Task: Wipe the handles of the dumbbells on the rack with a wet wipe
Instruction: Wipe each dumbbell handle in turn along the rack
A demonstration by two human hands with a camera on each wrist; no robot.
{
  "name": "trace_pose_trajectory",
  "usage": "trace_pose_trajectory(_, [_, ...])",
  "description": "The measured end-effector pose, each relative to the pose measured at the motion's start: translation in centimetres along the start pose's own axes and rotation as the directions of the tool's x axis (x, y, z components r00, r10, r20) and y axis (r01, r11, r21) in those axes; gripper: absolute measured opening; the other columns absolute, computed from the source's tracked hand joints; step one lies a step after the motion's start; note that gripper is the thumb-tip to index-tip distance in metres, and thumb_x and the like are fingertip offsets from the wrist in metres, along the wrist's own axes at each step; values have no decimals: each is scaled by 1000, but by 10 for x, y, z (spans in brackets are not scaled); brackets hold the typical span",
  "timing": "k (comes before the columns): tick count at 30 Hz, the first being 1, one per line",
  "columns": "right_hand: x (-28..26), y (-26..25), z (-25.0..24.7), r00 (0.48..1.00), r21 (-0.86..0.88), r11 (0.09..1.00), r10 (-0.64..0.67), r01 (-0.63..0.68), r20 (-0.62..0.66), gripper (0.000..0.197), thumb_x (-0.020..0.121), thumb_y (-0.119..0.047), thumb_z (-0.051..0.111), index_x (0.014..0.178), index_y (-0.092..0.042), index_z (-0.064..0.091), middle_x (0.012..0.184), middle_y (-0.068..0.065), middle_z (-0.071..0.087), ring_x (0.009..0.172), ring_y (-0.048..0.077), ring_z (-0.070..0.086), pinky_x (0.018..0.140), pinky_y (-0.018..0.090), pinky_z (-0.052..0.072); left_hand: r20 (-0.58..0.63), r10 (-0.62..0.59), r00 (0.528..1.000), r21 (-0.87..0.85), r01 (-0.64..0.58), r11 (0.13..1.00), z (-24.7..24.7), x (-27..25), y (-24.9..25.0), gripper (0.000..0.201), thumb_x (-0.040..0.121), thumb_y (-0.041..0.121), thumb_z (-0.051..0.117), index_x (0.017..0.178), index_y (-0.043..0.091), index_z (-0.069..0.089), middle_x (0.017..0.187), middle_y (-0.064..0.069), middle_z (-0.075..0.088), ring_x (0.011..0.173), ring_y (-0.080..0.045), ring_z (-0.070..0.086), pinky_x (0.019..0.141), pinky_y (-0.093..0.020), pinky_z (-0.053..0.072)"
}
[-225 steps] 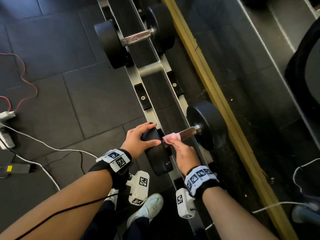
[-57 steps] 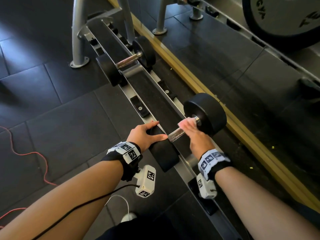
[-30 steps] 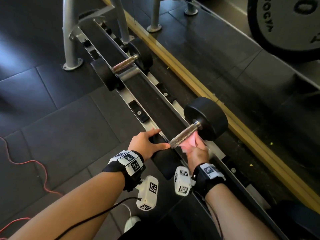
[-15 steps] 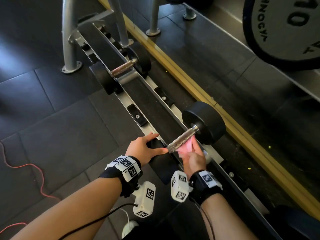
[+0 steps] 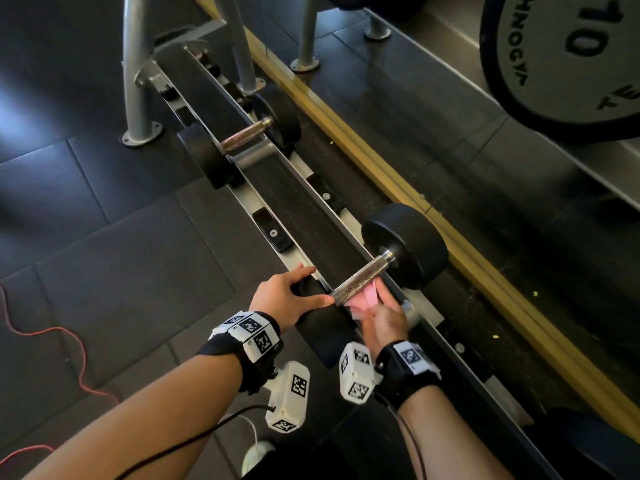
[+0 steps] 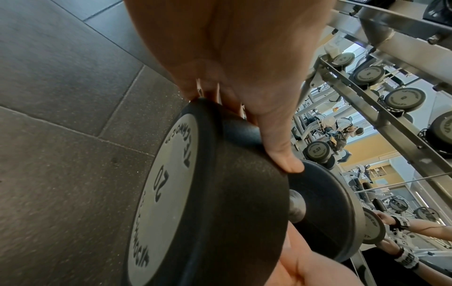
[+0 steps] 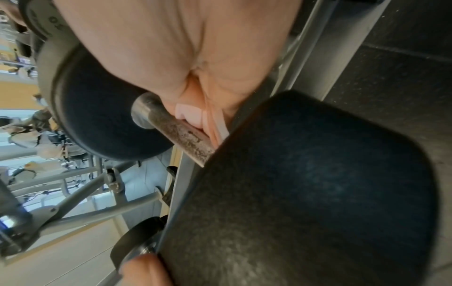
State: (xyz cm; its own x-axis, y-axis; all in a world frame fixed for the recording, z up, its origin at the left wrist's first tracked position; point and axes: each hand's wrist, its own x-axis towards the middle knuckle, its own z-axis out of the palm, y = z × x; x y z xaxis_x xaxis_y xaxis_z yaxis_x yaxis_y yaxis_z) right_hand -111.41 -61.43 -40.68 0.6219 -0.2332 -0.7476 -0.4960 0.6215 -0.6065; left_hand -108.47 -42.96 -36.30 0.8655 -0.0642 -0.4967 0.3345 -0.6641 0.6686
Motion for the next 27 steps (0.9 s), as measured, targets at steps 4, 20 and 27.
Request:
trace_pose_trajectory(4, [-10,0,-9,1000,-47,999,1,0,13,64,89,15,32,143,-15,48,121,12,68,114,27,64,98,41,48,0,-5,1000,-4,5,1000,0,0,0,76,69,59,80,137,48,50,151,23,39,136,-12,45,103,-22,35])
trace_pose_trajectory(20, [-11,-13,0,967,-167,980,146,-112,210,48,94,14,27,132,2,53,118,26,66,107,32,68,80,34,57,2,-1,1000,-17,1,1000,1,2,-2,77,67,59,81,136,48,51,151,24,40,135,-10,46,98,-16,31])
trace_pose_trajectory(27, [-13,-17,-3,974,-194,972,162,-131,157,51,92,12,27,131,-6,56,118,22,68,109,32,66,87,40,53,9,-2,1000,-16,2,1000,1,1,-1,76,69,57,81,138,47,50,152,22,39,136,-12,45,106,-23,35])
